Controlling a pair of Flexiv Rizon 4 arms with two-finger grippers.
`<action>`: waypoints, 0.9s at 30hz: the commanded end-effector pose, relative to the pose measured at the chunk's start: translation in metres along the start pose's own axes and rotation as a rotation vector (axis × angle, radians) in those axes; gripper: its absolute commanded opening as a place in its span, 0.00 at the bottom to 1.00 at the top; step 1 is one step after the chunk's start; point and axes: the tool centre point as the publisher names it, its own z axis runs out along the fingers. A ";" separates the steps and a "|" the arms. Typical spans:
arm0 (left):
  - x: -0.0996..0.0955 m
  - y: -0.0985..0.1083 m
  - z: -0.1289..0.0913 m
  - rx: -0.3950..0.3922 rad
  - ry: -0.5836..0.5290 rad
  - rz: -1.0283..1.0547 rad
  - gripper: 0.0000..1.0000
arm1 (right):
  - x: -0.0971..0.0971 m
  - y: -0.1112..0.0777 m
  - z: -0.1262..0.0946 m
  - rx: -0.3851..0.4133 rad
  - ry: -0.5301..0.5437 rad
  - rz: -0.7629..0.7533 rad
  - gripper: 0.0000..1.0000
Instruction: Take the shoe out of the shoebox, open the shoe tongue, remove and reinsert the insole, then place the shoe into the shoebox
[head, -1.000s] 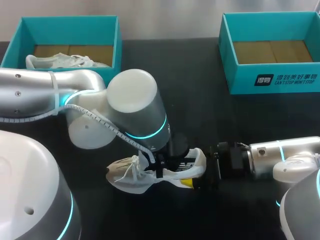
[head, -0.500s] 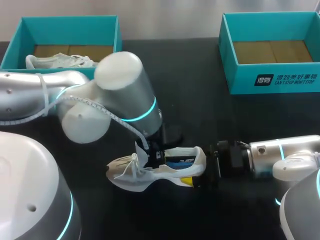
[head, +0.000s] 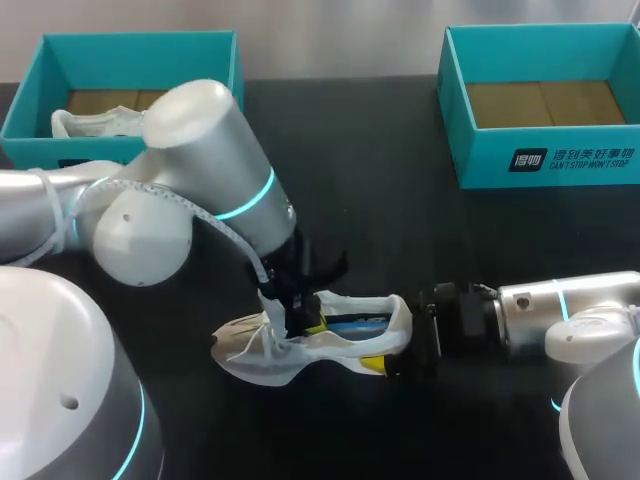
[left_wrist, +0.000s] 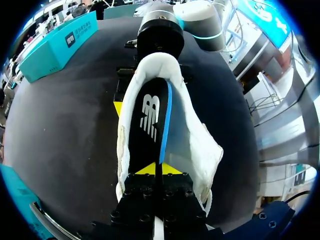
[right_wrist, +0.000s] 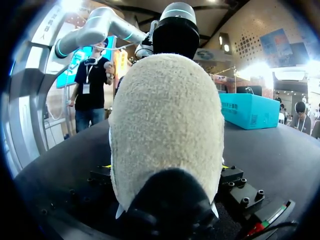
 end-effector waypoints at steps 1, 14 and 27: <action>-0.002 0.009 -0.008 0.058 0.023 -0.006 0.00 | 0.002 0.001 0.000 0.005 0.000 0.000 0.00; 0.001 0.017 -0.026 0.168 0.058 -0.060 0.00 | 0.002 0.001 0.000 0.005 0.000 0.000 0.00; 0.006 -0.004 -0.030 0.197 0.056 -0.055 0.00 | 0.002 0.001 0.000 0.005 0.000 0.000 0.00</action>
